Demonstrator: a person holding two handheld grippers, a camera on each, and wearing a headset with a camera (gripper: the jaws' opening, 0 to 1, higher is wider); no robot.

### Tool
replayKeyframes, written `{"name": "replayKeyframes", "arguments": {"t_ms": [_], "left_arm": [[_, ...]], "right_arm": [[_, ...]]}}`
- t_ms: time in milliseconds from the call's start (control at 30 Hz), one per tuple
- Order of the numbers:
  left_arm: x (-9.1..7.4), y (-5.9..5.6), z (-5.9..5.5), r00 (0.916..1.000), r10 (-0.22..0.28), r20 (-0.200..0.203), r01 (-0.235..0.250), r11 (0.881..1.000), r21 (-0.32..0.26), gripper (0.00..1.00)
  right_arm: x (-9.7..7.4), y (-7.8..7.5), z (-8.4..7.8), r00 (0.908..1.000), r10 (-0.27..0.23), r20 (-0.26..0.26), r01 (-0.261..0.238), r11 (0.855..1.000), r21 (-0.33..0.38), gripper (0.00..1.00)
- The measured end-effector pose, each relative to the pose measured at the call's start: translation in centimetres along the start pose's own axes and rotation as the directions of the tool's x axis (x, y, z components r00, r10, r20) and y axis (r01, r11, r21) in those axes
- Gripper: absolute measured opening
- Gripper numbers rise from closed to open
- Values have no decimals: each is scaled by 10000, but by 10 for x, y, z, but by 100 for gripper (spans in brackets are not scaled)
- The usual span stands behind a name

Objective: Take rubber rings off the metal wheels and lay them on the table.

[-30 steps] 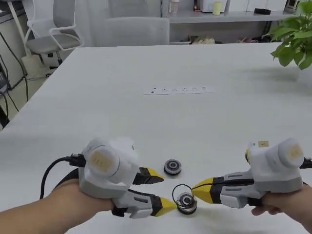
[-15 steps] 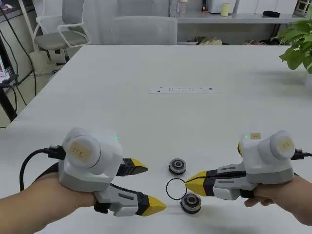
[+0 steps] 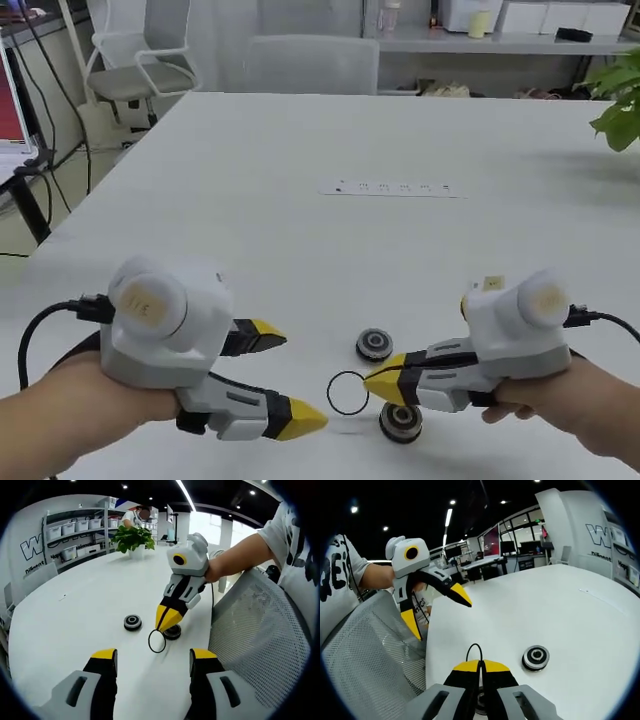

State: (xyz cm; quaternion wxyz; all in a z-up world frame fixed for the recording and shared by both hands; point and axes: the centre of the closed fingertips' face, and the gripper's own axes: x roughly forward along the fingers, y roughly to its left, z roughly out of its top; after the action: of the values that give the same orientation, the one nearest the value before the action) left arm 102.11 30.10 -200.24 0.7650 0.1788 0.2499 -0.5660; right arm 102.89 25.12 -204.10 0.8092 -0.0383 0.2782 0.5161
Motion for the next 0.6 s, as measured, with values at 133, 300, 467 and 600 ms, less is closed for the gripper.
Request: {"name": "replayKeyframes", "arguments": {"t_ms": [133, 300, 467, 600], "left_arm": [[1, 0, -1, 10000, -2, -48, 2, 10000, -7, 56], [2, -2, 0, 10000, -6, 3, 6, 10000, -85, 56], [3, -2, 1, 10000, -42, -16, 42, 10000, -84, 56], [3, -1, 1, 10000, -54, -65, 54, 10000, -71, 56]], "right_arm": [[2, 1, 2, 10000, 26, -23, -26, 9999, -138, 0], [5, 1, -2, 9998, -1, -198, -7, 9992, -392, 0], [4, 0, -2, 9998, -68, -212, 59, 9991, -427, 11], [1, -2, -1, 9998, -142, -130, 137, 9992, -388, 17]]}}
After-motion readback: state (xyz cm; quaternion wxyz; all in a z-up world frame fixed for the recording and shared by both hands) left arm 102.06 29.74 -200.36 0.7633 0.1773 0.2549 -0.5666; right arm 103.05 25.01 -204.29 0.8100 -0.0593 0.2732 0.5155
